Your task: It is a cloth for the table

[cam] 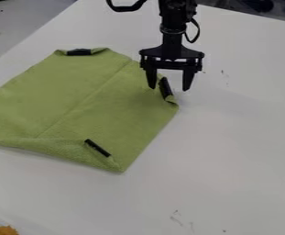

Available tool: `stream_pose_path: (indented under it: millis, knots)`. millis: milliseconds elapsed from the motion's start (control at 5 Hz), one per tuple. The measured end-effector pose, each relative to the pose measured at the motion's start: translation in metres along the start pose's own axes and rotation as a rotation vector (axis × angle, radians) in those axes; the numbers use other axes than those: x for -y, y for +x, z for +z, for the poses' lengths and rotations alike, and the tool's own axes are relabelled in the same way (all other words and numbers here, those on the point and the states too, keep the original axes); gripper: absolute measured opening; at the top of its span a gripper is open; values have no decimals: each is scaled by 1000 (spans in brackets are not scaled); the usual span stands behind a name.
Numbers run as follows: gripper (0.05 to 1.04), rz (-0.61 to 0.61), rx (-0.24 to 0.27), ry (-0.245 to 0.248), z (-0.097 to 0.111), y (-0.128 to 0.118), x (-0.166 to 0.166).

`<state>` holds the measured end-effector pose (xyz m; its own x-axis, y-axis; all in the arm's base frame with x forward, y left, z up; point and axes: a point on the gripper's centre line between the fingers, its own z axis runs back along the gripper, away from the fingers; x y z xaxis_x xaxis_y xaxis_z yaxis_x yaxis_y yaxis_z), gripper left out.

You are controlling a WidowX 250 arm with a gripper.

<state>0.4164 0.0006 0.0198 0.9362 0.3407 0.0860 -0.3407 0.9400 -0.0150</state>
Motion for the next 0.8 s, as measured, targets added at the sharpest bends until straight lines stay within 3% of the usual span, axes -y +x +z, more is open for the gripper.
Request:
stream_pose_path:
  millis: [200, 600, 800]
  knots:
    - [953, -16, 13, -19, -5, 6, 3]
    - [375, -11, 26, -26, -5, 11, 3]
    - [167, 0, 24, -20, -10, 7, 1]
